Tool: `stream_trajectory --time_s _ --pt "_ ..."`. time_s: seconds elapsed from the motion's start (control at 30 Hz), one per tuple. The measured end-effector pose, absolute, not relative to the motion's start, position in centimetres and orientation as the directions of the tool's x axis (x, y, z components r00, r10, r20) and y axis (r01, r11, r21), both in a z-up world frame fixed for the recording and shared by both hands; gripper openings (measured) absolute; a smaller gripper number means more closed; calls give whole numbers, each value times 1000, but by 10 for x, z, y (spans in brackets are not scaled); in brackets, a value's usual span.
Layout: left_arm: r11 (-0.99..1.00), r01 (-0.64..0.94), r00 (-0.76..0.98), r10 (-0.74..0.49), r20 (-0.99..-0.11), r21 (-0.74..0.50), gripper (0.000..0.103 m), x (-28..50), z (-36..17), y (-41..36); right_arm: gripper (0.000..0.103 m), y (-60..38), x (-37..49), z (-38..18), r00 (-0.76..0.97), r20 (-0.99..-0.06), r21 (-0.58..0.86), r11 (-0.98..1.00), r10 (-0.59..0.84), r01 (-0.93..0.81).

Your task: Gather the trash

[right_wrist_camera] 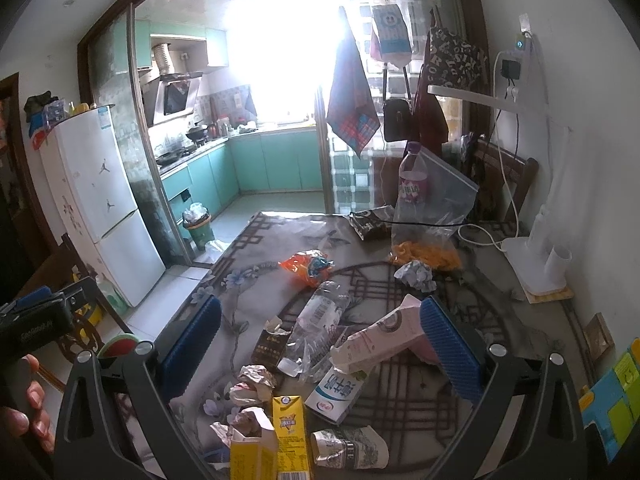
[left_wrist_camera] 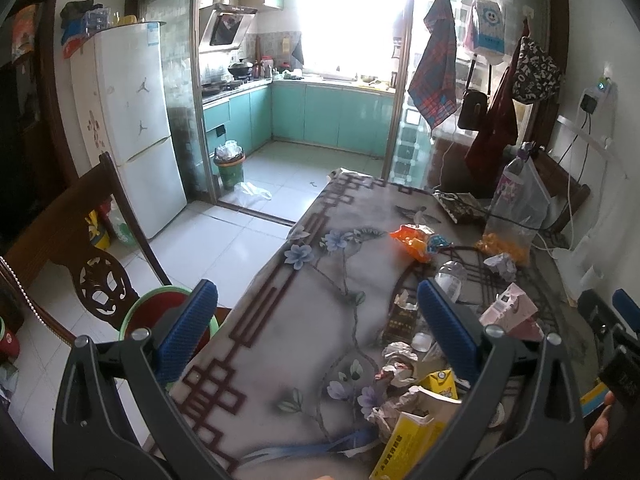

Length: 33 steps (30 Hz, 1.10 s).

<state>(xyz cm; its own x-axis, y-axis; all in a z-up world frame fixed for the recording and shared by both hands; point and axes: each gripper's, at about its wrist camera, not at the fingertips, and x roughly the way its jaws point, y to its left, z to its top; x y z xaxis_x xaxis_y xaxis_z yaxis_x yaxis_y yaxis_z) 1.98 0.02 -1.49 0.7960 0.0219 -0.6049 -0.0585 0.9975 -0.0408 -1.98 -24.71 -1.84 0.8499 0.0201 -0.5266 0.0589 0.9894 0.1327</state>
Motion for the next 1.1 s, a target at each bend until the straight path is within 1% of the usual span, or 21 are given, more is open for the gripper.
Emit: stream_trajectory --time_s 0.13,0.27,0.4,0.5,0.53,0.63,0.77,0.83,0.87,0.9,0.93,1.0,1.07,1.1 --pt "995 -39 792 -23 -610 -88 98 19 -13 2 96 -248 -19 -20 848 -530 132 989 19 61" --pt "995 -43 801 -22 -599 -94 98 17 -9 2 96 -247 -19 -21 845 -534 113 991 4 67" --pt "995 -25 808 -39 -588 -100 98 15 -6 -1 96 -246 -22 -19 859 -512 86 993 -21 76" --pt "994 3 804 -65 -591 -105 98 14 -8 -4 96 -248 -24 -20 876 -474 59 990 -86 129" --pt "994 12 799 -75 -596 -109 98 13 -10 -5 96 -251 -24 -21 874 -475 54 989 -98 140" --pt "991 55 755 -121 -644 -122 98 17 -20 -11 96 -265 -22 -25 851 -521 76 989 -67 125" --pt "962 195 639 -272 -720 -190 98 18 -55 -33 96 -285 -21 -41 794 -607 131 988 17 79" --pt "947 259 562 -306 -768 -188 91 16 -81 -49 96 -290 -23 -54 760 -649 141 987 36 74" --pt "928 309 504 -345 -792 -208 88 13 -98 -58 95 -293 -24 -61 742 -669 149 986 47 73" --pt "921 333 471 -349 -810 -203 87 9 -112 -66 94 -295 -26 -69 720 -690 171 983 72 66" --pt "918 346 450 -344 -824 -194 85 5 -122 -70 87 -296 -28 -75 704 -704 189 980 93 60" --pt "908 368 380 -342 -859 -199 77 0 -148 -77 82 -297 -32 -87 665 -734 222 974 138 43" --pt "911 345 331 -343 -879 -225 74 -1 -170 -75 70 -294 -36 -93 645 -748 226 974 156 26" --pt "913 326 312 -350 -883 -246 70 0 -180 -72 68 -292 -38 -95 634 -756 221 975 162 15"
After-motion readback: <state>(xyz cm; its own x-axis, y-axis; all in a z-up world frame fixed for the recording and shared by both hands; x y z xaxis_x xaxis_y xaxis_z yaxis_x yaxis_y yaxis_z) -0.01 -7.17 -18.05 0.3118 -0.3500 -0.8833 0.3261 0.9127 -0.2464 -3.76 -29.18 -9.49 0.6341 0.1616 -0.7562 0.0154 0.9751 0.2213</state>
